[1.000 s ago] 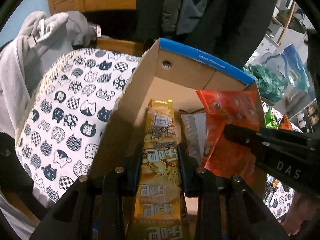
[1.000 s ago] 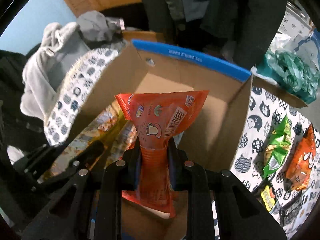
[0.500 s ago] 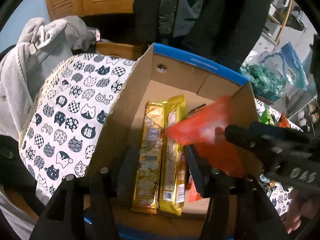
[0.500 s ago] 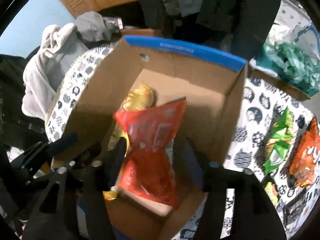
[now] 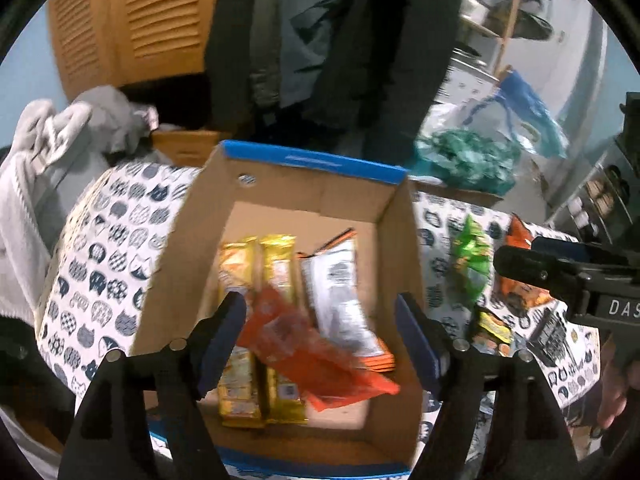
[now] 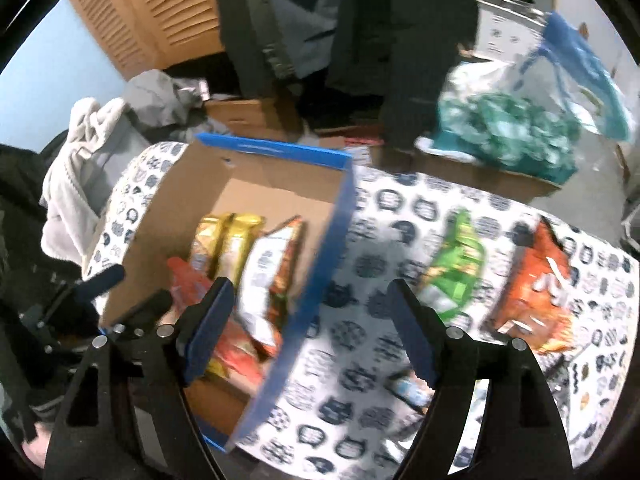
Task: Organize snacks
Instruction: 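Move both tools back over the remaining snacks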
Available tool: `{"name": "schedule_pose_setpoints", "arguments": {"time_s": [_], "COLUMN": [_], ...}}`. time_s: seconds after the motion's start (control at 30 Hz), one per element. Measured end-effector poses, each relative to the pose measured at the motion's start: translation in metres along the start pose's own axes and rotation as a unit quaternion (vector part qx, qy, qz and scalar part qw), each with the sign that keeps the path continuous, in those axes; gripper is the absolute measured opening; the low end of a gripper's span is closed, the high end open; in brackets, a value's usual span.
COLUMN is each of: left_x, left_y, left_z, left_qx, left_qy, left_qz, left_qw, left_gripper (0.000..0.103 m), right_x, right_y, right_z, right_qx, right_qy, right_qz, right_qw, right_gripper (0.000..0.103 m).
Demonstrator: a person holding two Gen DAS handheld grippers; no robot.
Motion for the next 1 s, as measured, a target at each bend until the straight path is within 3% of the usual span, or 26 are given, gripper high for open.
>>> {"name": "schedule_pose_setpoints", "arguments": {"time_s": [0.5,1.0], "left_x": [0.012,0.037], "left_y": [-0.086,-0.152], "left_z": [-0.039,-0.073], "left_qx": [0.083,0.143], "left_qy": [0.038,0.071], "left_qz": [-0.037,-0.051], "left_qw": [0.9952,0.9859], "left_gripper": [0.078,0.081], "right_x": [-0.037,-0.043], "right_y": [-0.113,-0.203], "right_z": [-0.104,-0.188], "right_qx": [0.058,0.163], "right_qy": [0.062,0.089], "right_qz": [-0.053,-0.09], "right_qw": [0.995,0.978], "right_gripper": [0.079,0.079]}}
Point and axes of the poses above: each gripper's, at about its wrist camera, not at the fingertips, and x roughly the way its jaws point, y to its left, z to its top, the point moved 9 cm from there along x, roughly the way its jaws point, and after that the axes turned 14 degrees about -x, right-handed, at the moved point
